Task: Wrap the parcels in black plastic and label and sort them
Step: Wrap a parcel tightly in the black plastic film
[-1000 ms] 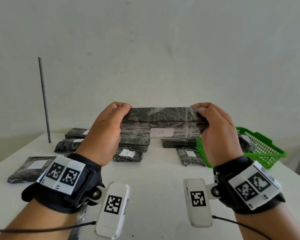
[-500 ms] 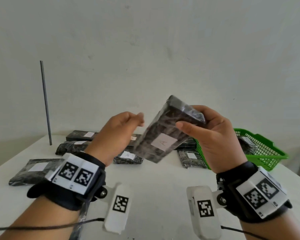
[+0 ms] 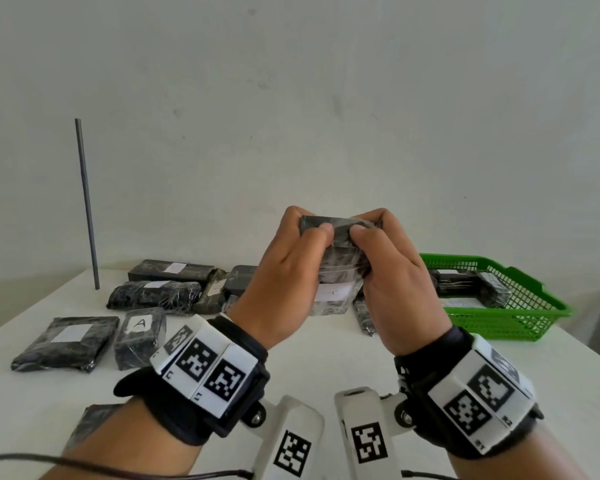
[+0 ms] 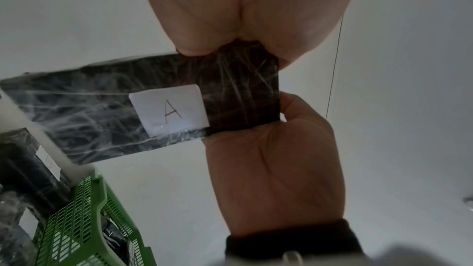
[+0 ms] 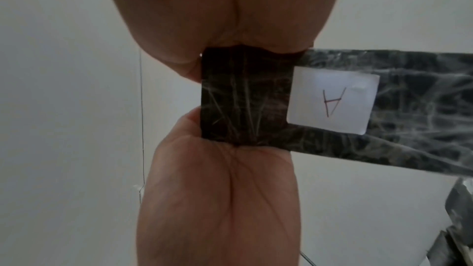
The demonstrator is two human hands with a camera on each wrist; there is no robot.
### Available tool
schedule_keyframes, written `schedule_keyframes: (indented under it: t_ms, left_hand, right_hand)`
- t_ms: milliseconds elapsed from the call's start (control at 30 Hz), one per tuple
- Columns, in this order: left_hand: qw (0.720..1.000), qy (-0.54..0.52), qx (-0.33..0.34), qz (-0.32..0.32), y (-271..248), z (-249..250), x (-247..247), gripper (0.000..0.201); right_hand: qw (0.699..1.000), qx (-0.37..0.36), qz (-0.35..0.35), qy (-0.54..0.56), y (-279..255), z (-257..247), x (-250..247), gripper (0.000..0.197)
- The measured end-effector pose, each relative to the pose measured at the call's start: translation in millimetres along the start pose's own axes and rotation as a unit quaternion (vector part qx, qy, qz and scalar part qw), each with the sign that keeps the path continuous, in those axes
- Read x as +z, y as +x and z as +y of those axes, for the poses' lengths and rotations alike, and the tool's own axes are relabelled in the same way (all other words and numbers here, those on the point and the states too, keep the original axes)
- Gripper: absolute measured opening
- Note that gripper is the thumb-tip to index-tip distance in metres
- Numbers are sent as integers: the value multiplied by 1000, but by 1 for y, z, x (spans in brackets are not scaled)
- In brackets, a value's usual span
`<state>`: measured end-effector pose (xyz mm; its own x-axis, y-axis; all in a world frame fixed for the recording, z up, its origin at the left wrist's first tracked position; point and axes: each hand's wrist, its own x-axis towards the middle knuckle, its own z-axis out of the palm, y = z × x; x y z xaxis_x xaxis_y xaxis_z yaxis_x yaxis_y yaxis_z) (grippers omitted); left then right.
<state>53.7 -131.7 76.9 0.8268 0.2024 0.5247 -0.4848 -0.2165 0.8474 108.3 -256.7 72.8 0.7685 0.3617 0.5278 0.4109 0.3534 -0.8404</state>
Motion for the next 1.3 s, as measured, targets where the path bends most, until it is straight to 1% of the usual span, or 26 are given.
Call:
schedule_keyframes:
  t_ms: [67, 133, 167, 267, 333, 433, 500, 567, 600, 633, 667, 733, 767, 800, 833, 867, 967, 1000, 1033, 1100, 1167, 1200, 1300]
  left_hand:
    - [1000, -29, -5, -4, 0, 5, -1, 25]
    - [1000, -2, 12, 8, 0, 7, -1, 20]
    - [1000, 3, 14, 8, 0, 7, -2, 21]
    - [999, -45, 1, -11, -1, 11, -4, 29]
    - [999, -40, 8, -10, -1, 13, -5, 32]
    - [999, -41, 2, 4, -1, 6, -7, 25]
    - [997, -77, -4, 3, -1, 7, -8, 22]
    - [996, -93, 1, -7, -1, 8, -7, 28]
    - [995, -95, 7, 1, 0, 6, -8, 29]
    - [994, -106, 5, 14, -1, 4, -7, 26]
    - [990, -140, -5, 10, -2, 6, -7, 20]
    - [987, -162, 5, -14, -3, 3, -10, 19]
    - [987, -159, 3, 18, -2, 3, -7, 16]
    - [990, -134, 1, 35, -1, 4, -6, 19]
    - [991, -125, -11, 36, -1, 5, -6, 24]
    - [992, -124, -2, 30, -2, 5, -6, 25]
    - [981, -192, -14, 32, -4, 5, -8, 20]
    - [980, -191, -27, 41, -2, 6, -7, 20]
    - [989, -141, -19, 39, -2, 7, -5, 21]
    - [994, -98, -25, 30, -1, 8, -6, 22]
    - [995, -94, -25, 33, -1, 8, -7, 21]
    - [993, -108, -30, 28, 0, 9, -6, 21]
    - [995, -94, -22, 12, 2, 7, -11, 20]
  right_hand:
    - [1000, -8, -3, 16, 0, -1, 2, 15]
    - [1000, -15, -8, 13, 0, -3, 2, 14]
    - [1000, -18, -10, 5, 0, -3, 2, 13]
    - [1000, -28, -14, 3, -1, -3, 4, 16]
    - [999, -35, -11, 4, -2, -3, 5, 22]
    - [999, -34, 0, -12, -3, 0, 6, 28]
    - [999, -33, -5, -7, -4, -1, 8, 23]
    - [999, -36, 3, -22, -3, -1, 7, 22]
    - [998, -41, 7, -37, -3, -1, 7, 22]
    - [998, -43, 7, -46, -2, -2, 7, 23]
    - [998, -39, 8, -47, -2, -3, 8, 23]
    - [999, -26, 9, -30, -2, -5, 10, 20]
    - [999, -30, 12, -29, -2, -5, 11, 19]
    - [999, -35, 13, -39, -2, -6, 12, 18]
    - [998, -40, 13, -49, -2, -6, 13, 18]
    - [998, -43, 13, -49, -2, -6, 14, 18]
    - [999, -41, 16, -24, -2, -8, 17, 17]
    - [998, -43, 16, -31, -1, -9, 17, 17]
    - [998, -48, 13, -41, -1, -9, 17, 18]
    - [998, -48, 7, -36, 0, -7, 16, 17]
    - [999, -36, -1, -12, 0, -6, 14, 17]
    - [999, -32, -5, -10, 0, -5, 12, 19]
    - [1000, -23, -4, -20, 2, -1, 7, 23]
